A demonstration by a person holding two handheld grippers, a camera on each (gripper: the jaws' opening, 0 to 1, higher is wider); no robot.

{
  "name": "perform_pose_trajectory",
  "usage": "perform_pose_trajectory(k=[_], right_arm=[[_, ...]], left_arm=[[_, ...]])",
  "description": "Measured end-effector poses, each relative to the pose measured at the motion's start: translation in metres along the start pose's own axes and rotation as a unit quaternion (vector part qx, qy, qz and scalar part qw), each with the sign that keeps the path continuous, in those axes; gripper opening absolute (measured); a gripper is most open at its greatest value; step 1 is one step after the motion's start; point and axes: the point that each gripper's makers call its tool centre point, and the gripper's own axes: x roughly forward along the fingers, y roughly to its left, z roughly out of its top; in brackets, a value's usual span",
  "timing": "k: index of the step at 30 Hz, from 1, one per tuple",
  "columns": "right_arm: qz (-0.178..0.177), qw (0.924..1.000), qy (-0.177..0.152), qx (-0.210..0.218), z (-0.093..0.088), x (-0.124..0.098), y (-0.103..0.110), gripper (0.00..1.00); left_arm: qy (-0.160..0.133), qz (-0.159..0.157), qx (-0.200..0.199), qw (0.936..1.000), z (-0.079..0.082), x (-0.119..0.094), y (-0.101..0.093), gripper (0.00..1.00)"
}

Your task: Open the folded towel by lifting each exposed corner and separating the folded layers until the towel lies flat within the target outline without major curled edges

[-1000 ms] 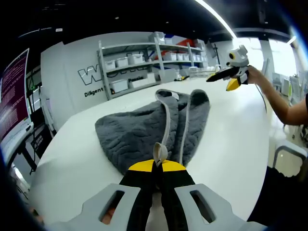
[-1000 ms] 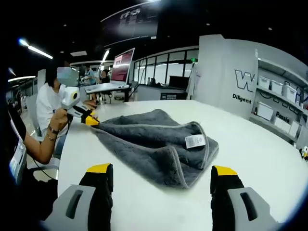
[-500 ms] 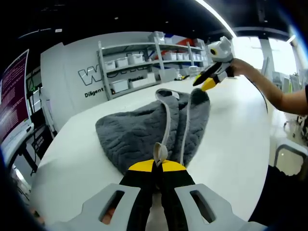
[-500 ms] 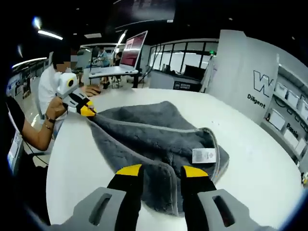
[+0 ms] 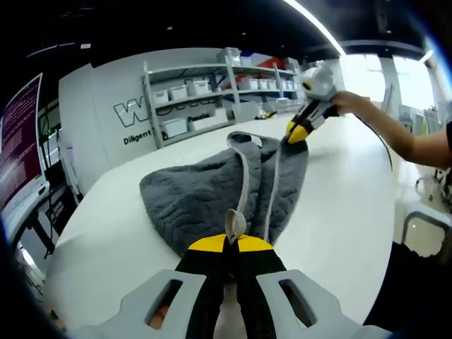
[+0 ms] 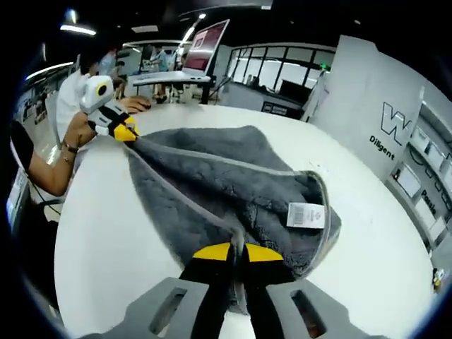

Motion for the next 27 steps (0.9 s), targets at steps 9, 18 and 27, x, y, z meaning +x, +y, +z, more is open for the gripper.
perform_pose_trajectory(k=[9,18,27], right_arm=[[0.013,0.9993,-0.012,-0.033,-0.029,-0.037,0.042,0.01],[0.023,0.9994,-0.012,-0.021,-0.050,-0.044,0.064,0.02],[0.040,0.9989,-0.005,-0.026,-0.063,-0.046,0.081,0.04]], left_arm=[[0.004,0.000,0.005,1.0000,-0.001,0.000,0.001,0.02],[0.002,0.003,0.007,1.0000,0.000,-0.006,-0.001,0.02],[0.017,-0.003,0.013,0.9998,-0.006,-0.008,-0.004,0.02]])
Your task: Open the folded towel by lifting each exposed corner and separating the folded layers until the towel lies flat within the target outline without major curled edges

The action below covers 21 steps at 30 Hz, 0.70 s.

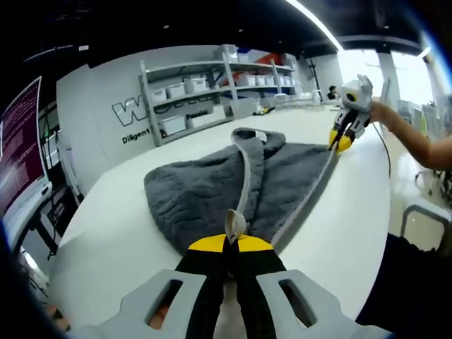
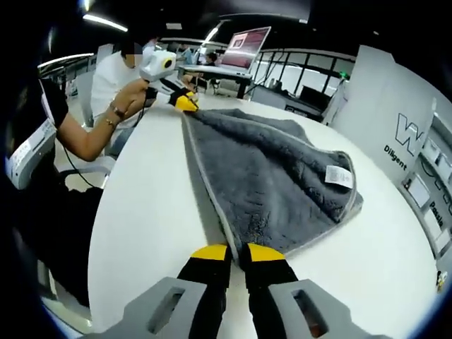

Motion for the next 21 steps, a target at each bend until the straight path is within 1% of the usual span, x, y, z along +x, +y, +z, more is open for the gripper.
perform_pose_trajectory(k=[3,6,7,8,9,11,12,14,17,18,19,21], right_arm=[[0.001,0.9999,-0.006,0.015,0.000,0.000,0.000,0.06],[0.016,0.9982,-0.011,0.057,0.000,-0.001,0.005,0.19],[0.016,0.9983,-0.012,0.055,0.001,-0.001,0.005,0.25],[0.013,0.9981,-0.017,0.058,0.001,-0.002,0.004,0.29],[0.009,0.9978,-0.020,0.062,0.001,-0.003,0.003,0.32],[0.004,0.9972,-0.027,0.069,0.002,-0.007,0.002,0.34],[-0.002,0.9964,-0.034,0.078,0.003,-0.009,0.000,0.37],[-0.018,0.9942,-0.048,0.095,0.006,-0.014,-0.005,0.44],[-0.031,0.9914,-0.061,0.111,0.008,-0.021,-0.008,0.60],[-0.037,0.9910,-0.063,0.112,0.008,-0.023,-0.008,0.69],[-0.046,0.9899,-0.067,0.115,0.009,-0.026,-0.010,0.75],[-0.054,0.9887,-0.070,0.121,0.009,-0.029,-0.013,0.83]], left_arm=[[0.008,-0.002,0.004,1.0000,-0.001,0.002,-0.001,0.02],[0.013,-0.001,0.007,0.9999,-0.003,0.003,-0.001,0.03],[0.015,-0.002,0.006,0.9999,-0.003,0.003,-0.002,0.06],[0.015,-0.001,0.005,0.9999,-0.004,0.003,-0.002,0.11],[0.015,0.000,0.003,0.9999,-0.004,0.003,-0.001,0.19],[0.014,-0.001,0.000,0.9999,-0.003,0.003,-0.002,0.30],[0.008,-0.006,0.004,0.9999,-0.001,0.002,-0.005,0.36],[0.003,-0.011,0.005,0.9999,0.003,0.001,-0.007,0.40],[-0.014,-0.023,0.002,0.9996,0.013,-0.001,-0.012,0.50],[-0.016,-0.025,0.001,0.9996,0.016,-0.002,-0.013,0.56],[-0.019,-0.025,-0.001,0.9995,0.018,-0.002,-0.013,0.61],[-0.023,-0.023,-0.002,0.9995,0.021,-0.002,-0.013,0.74]])
